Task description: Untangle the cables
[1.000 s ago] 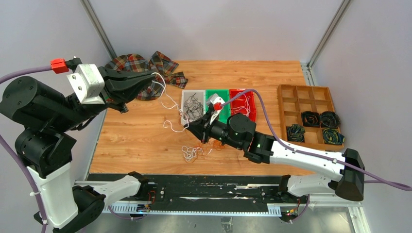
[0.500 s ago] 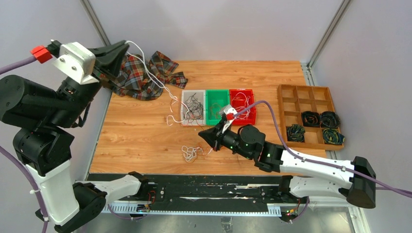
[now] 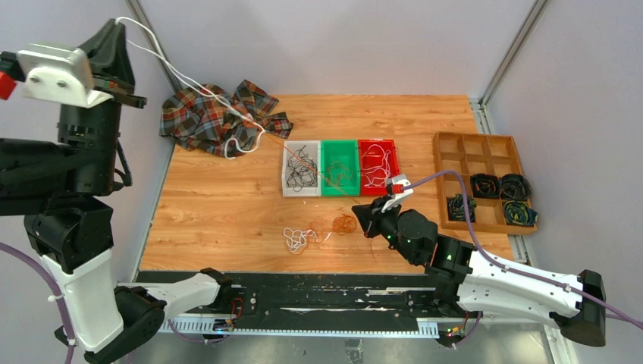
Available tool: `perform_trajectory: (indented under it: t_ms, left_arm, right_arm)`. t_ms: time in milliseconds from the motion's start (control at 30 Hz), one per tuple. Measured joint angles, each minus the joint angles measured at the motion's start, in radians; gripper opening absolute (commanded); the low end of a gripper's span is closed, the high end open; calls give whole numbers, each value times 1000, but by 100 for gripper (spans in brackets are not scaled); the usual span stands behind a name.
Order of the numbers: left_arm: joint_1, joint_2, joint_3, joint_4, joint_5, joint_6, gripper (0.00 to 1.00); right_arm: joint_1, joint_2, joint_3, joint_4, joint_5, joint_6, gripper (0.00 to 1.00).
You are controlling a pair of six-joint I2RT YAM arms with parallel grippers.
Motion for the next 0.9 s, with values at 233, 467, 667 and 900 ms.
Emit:
perform_trajectory:
  t_ms: [233,467,667,900]
  left_arm:
    - [0,-19,10,171,-93,68,1]
    - [0,-48,9,338,-151,150,1]
    - [0,-80,-6,343,-110,162,1]
    - [0,-98,-89,506,-172,280,1]
  right_arm:
    - [-86,-18,-7,-214,110,98,1]
    - [-138,26,52,-386,185,150,1]
    - [-197,11,107,-422,190,138,1]
    - [-333,-10,254,-492,221,111,0]
